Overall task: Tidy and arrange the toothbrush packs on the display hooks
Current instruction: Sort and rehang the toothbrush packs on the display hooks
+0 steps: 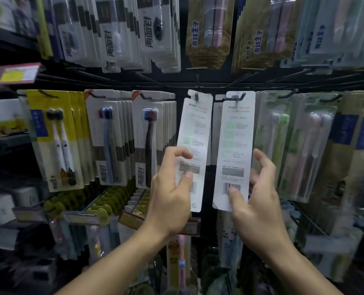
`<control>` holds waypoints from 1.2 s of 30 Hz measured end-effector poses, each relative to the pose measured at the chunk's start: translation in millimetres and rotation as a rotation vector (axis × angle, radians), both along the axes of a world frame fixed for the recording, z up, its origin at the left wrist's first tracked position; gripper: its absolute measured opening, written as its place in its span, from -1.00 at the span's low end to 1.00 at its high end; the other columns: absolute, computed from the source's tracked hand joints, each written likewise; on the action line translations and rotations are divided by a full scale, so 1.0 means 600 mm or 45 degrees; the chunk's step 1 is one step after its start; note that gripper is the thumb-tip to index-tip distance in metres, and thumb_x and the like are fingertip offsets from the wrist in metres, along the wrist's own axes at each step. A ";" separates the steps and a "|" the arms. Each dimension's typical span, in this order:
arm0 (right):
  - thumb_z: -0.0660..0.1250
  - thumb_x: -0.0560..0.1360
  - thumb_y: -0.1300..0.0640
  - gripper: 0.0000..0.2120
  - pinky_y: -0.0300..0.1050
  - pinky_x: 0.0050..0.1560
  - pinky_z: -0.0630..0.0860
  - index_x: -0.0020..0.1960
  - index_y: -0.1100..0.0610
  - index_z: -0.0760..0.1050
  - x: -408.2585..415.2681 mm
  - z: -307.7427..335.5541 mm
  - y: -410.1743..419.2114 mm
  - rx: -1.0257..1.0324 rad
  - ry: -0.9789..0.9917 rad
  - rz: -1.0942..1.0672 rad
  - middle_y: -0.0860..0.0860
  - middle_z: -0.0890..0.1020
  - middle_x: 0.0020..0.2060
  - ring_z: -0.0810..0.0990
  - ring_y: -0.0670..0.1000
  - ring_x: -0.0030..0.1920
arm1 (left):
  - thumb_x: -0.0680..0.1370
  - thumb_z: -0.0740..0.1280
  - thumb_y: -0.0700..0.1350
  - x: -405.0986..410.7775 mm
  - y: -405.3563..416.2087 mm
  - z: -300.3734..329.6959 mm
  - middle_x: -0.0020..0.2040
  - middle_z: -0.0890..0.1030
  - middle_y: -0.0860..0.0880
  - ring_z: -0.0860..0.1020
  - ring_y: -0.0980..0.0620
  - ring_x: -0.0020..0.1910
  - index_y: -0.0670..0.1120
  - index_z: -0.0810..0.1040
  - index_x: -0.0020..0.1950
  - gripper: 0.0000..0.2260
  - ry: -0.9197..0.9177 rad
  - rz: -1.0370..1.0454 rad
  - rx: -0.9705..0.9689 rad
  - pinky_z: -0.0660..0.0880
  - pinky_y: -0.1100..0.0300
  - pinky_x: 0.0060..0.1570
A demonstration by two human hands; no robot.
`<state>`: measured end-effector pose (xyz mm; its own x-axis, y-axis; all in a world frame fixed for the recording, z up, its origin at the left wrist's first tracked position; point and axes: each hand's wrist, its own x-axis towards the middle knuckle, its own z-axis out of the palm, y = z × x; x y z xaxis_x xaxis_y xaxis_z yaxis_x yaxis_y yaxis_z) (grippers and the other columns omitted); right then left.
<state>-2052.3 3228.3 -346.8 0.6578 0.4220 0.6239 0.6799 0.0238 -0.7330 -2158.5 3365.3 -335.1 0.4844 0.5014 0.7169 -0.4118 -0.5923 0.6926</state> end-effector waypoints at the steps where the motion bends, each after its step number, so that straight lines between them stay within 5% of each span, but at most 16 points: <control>1: 0.33 0.63 0.29 -0.23 -0.18 0.27 0.54 0.60 -0.23 0.00 0.000 -0.002 -0.002 -0.001 0.007 0.006 -0.24 0.55 0.32 0.55 -0.27 0.30 | 0.65 0.22 -0.22 0.000 -0.003 -0.004 -0.12 0.53 -0.15 0.52 -0.38 -0.21 0.07 0.42 0.23 -0.77 -0.029 0.024 0.008 0.50 -0.32 -0.32; 9: 0.32 0.63 0.32 -0.25 -0.07 0.33 0.55 0.65 -0.13 0.06 0.005 -0.009 -0.021 0.001 0.008 0.020 -0.32 0.58 0.29 0.55 -0.28 0.31 | 0.62 0.23 -0.19 0.002 -0.011 -0.039 -0.20 0.54 -0.14 0.46 -0.30 -0.46 0.19 0.37 0.25 -0.68 -0.156 0.141 0.104 0.39 -0.17 -0.54; 15: 0.29 0.63 0.32 -0.31 -0.03 0.27 0.59 0.60 -0.15 0.13 0.009 -0.015 -0.034 0.066 -0.021 0.015 -0.25 0.62 0.28 0.61 -0.23 0.26 | 0.65 0.22 -0.20 -0.004 -0.018 -0.038 0.06 0.63 -0.07 0.55 -0.27 -0.36 0.16 0.34 0.28 -0.69 -0.273 0.130 0.095 0.45 -0.23 -0.50; 23: 0.21 0.69 0.23 -0.48 0.04 0.21 0.62 0.59 -0.05 0.19 0.012 -0.014 -0.047 0.328 0.019 0.032 -0.14 0.64 0.28 0.66 -0.09 0.25 | 0.65 0.22 -0.24 0.004 -0.031 -0.034 0.16 0.58 0.02 0.64 -0.02 -0.10 -0.04 0.30 0.34 -0.71 -0.308 0.128 0.135 0.60 -0.05 -0.16; 29: 0.25 0.70 0.15 -0.60 0.07 0.12 0.66 0.46 -0.15 0.27 0.028 -0.013 -0.060 0.433 0.129 -0.038 -0.17 0.68 0.20 0.70 -0.10 0.16 | 0.63 0.22 -0.22 0.018 -0.054 -0.035 0.10 0.63 -0.01 0.66 -0.13 -0.09 0.23 0.31 0.27 -0.63 -0.383 0.127 0.090 0.60 -0.24 -0.19; 32: 0.27 0.69 0.14 -0.63 0.00 0.05 0.67 0.40 -0.17 0.30 0.036 -0.012 -0.072 0.468 0.117 -0.099 -0.20 0.70 0.15 0.71 -0.13 0.11 | 0.63 0.22 -0.22 0.030 -0.073 -0.042 0.08 0.63 0.24 0.65 0.08 -0.15 0.20 0.29 0.27 -0.64 -0.415 0.201 0.157 0.61 -0.15 -0.25; 34: 0.27 0.69 0.14 -0.64 0.00 0.02 0.67 0.41 -0.13 0.32 0.043 -0.013 -0.080 0.497 0.116 -0.126 -0.18 0.71 0.14 0.71 -0.11 0.10 | 0.61 0.21 -0.31 0.041 -0.089 -0.044 0.02 0.56 0.41 0.55 0.35 -0.18 0.07 0.29 0.27 -0.65 -0.444 0.210 0.205 0.58 0.11 -0.20; 36: 0.27 0.69 0.15 -0.65 0.06 0.03 0.67 0.42 -0.11 0.32 0.050 -0.013 -0.089 0.531 0.125 -0.144 -0.13 0.71 0.14 0.72 -0.07 0.11 | 0.59 0.19 -0.38 0.050 -0.104 -0.042 0.04 0.54 0.41 0.54 0.39 -0.13 -0.02 0.29 0.25 -0.66 -0.452 0.159 0.211 0.48 0.42 -0.17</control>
